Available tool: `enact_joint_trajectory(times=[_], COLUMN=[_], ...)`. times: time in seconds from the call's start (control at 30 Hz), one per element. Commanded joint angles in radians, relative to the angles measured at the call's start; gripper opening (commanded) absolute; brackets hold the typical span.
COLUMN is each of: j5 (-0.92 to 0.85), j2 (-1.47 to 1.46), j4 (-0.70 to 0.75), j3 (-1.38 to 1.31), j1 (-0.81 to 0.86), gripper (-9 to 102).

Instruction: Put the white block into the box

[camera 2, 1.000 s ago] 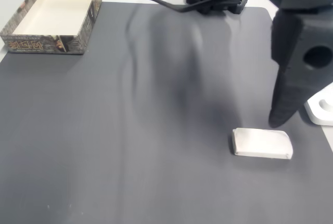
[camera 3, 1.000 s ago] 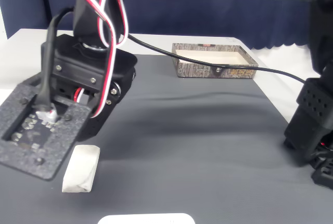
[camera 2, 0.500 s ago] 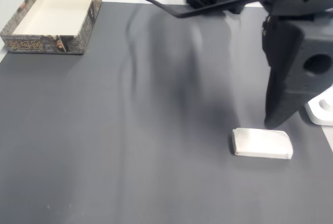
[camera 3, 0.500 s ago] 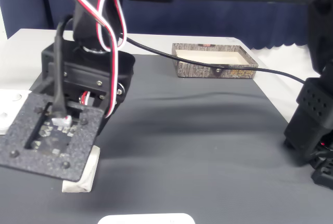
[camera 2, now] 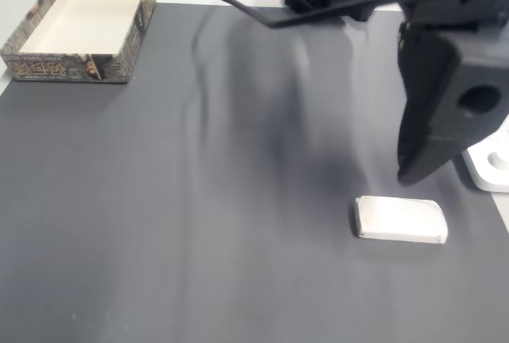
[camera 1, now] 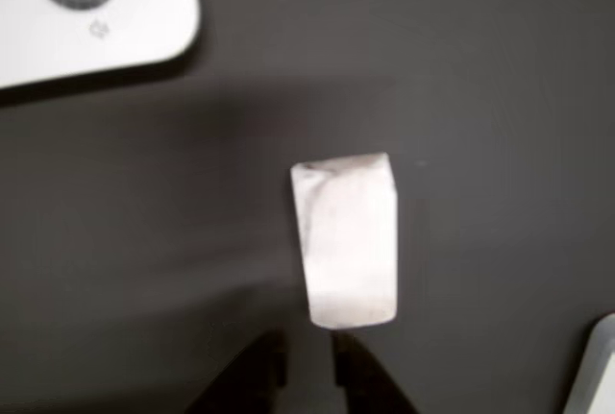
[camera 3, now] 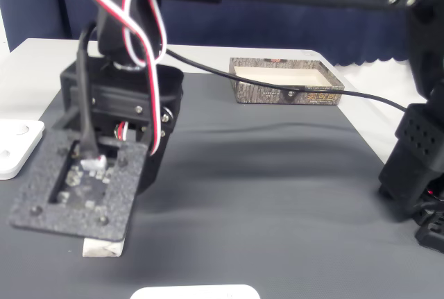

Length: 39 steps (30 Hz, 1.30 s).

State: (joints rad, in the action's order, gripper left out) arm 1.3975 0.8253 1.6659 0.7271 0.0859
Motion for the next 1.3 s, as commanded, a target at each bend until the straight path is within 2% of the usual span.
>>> enact_joint_trajectory(times=[0.0,0.57,1.27], j5=[0.003,-0.012,-0.048], j2=[0.014,-0.034,-0.094], j4=[0.018,0.043,0.071], j3=[-0.114,-0.216,-0.302], j1=[0.008,0.005,-0.002], gripper=[5,-2,-2])
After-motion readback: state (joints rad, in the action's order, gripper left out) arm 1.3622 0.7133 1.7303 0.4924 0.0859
